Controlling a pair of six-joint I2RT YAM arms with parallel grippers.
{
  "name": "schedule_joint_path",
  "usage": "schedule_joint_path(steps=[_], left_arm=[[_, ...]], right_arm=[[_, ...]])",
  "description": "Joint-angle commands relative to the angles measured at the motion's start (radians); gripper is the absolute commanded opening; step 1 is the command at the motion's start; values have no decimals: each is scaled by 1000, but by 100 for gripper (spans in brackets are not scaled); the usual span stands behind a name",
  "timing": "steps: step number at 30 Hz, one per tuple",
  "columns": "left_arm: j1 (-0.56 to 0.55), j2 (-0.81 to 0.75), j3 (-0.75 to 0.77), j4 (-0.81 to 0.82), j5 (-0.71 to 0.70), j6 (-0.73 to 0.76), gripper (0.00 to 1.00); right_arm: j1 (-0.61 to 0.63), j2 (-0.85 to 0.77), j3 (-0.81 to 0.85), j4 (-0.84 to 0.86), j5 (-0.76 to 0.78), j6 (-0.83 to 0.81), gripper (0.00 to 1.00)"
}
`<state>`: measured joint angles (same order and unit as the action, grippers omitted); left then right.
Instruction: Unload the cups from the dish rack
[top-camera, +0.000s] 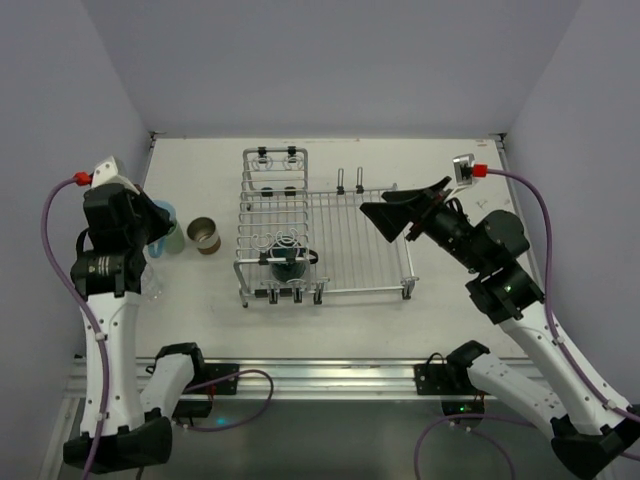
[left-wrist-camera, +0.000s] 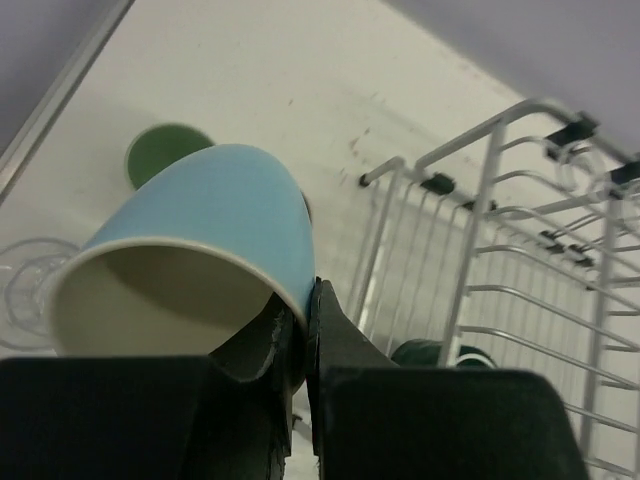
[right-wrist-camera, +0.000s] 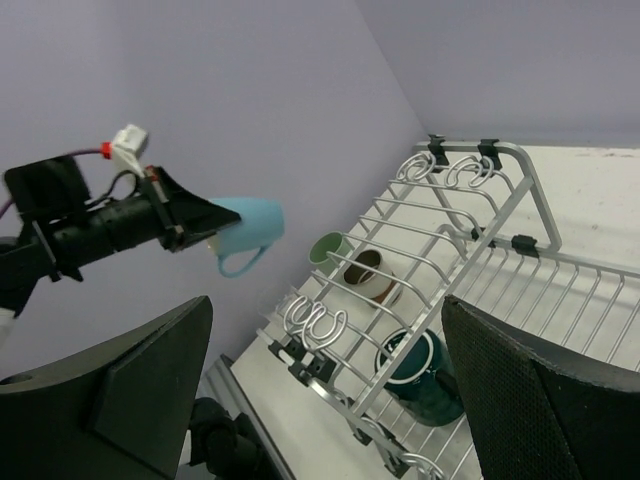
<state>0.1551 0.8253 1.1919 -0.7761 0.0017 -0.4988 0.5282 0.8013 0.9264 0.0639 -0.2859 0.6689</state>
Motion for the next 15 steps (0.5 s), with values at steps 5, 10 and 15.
schedule_joint_path(steps=[5,10,15], left_arm=[[-18,71,-34,-9,-103,124,0],[-86,70,-48,-48,-134,155,0],[-244,101,-72,-71,-175,157,0]], right_arm=[[3,-14,-6,-19,-1,-20,99],[3,-14,-9,-19,2,-17,99],[3,-30,-27,-16,2,-9,99]])
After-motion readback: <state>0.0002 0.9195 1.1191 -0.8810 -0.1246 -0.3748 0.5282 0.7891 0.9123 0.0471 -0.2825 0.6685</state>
